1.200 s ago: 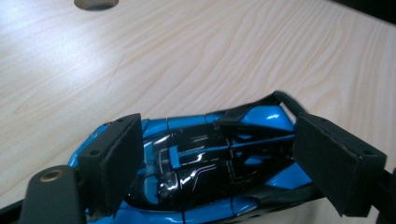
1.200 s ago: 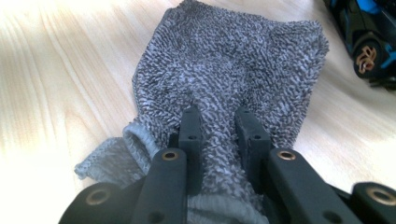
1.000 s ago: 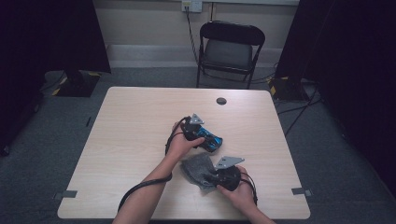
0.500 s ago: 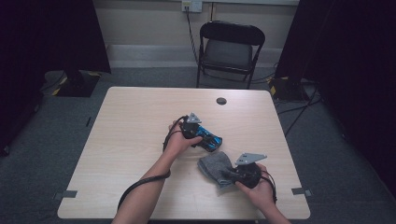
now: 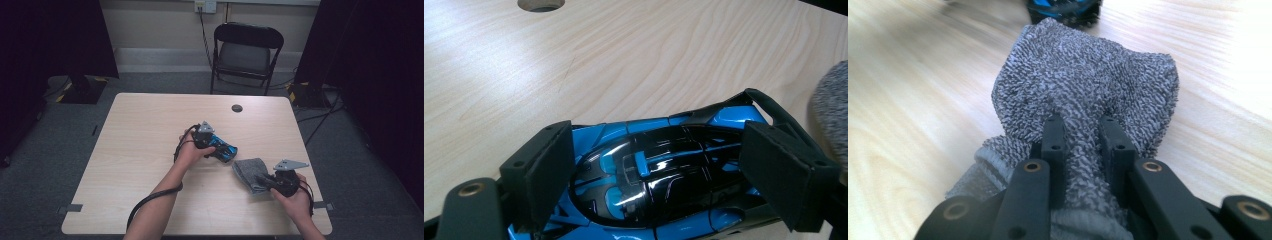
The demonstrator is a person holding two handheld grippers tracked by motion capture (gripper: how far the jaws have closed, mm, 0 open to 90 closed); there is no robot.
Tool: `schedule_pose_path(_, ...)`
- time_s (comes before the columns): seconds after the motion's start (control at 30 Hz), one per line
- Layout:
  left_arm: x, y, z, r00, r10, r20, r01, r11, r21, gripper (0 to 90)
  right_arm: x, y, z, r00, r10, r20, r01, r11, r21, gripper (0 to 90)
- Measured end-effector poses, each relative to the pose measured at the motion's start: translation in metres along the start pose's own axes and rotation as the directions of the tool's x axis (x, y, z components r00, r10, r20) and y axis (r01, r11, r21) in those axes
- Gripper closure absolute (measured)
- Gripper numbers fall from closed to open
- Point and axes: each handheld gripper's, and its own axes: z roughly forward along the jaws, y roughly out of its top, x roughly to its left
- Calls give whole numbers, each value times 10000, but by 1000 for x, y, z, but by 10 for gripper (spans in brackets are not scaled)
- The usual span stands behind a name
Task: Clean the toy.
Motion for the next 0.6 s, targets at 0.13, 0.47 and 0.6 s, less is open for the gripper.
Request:
schedule_pose_path(0.13,-1,-1,0,10000,-1,2,1,10000,-59,148,-3,2,7,9980,283,564,-281,9996,-35,739)
schedule_pose_path(0.47,-3,0,0,9999,34,-103,-34,10000,-30,148,-2,9,13,9923,607,1079,-532,9960,-711,382)
schedule_pose_path(0.6,-2,3,0,10000,47,-43,-46,9998,207,152,-2,13,22,9932,287,1125,-210,9974,-688,327)
